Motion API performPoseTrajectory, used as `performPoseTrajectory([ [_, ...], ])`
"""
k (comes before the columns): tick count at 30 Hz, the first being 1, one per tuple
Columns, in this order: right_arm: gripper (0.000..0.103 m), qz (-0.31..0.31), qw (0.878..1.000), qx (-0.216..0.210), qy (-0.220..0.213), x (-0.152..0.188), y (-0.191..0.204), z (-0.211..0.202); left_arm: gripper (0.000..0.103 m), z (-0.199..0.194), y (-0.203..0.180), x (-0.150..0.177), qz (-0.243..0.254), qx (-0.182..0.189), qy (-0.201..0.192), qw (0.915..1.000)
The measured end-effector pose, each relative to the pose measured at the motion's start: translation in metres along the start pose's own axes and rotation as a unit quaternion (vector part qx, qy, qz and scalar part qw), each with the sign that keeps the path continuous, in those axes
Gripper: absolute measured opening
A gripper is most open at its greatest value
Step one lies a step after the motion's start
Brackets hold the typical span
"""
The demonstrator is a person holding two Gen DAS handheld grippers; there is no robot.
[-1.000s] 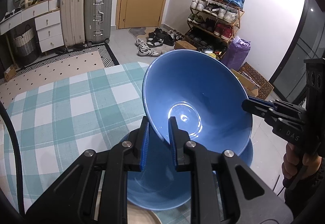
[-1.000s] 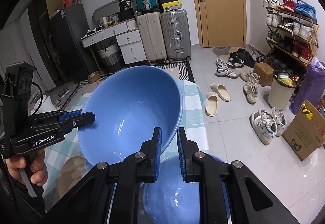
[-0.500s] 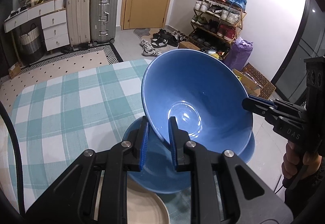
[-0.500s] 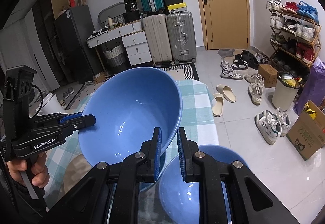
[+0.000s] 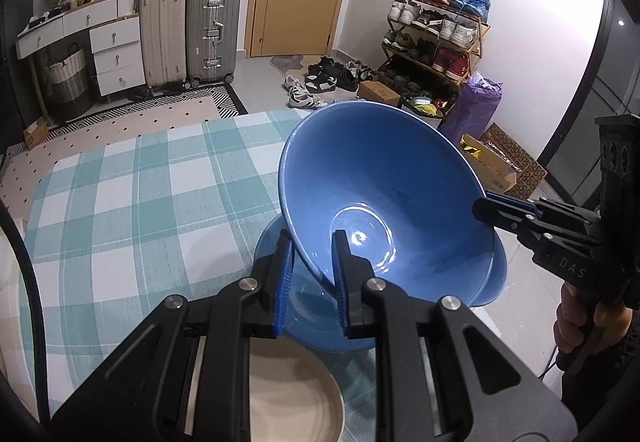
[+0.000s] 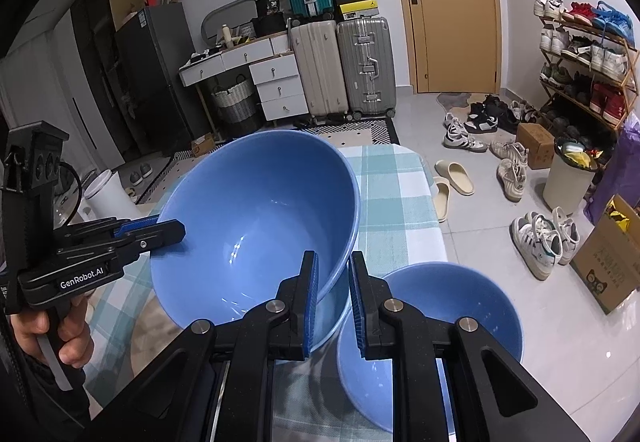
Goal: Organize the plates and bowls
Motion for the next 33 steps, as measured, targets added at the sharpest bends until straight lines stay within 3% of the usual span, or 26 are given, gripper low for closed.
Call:
performPoseTrajectory([
  [33,0.016,-0.011,0.999,-0.007,0.039,0.024,0.013,0.039,0.015,0.055,0.039,0.032,-0.020,-0.015,0.037,0.9990],
])
Point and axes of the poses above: each gripper's, at about its wrist camera, not at the fingertips, and z roughly the way its jaws point, y to its left, x to its underside, the point moved 1 cm from there along z, roughly the way its jaws point, and after that the axes turned 9 degrees about -z, right-handed, at the moved point
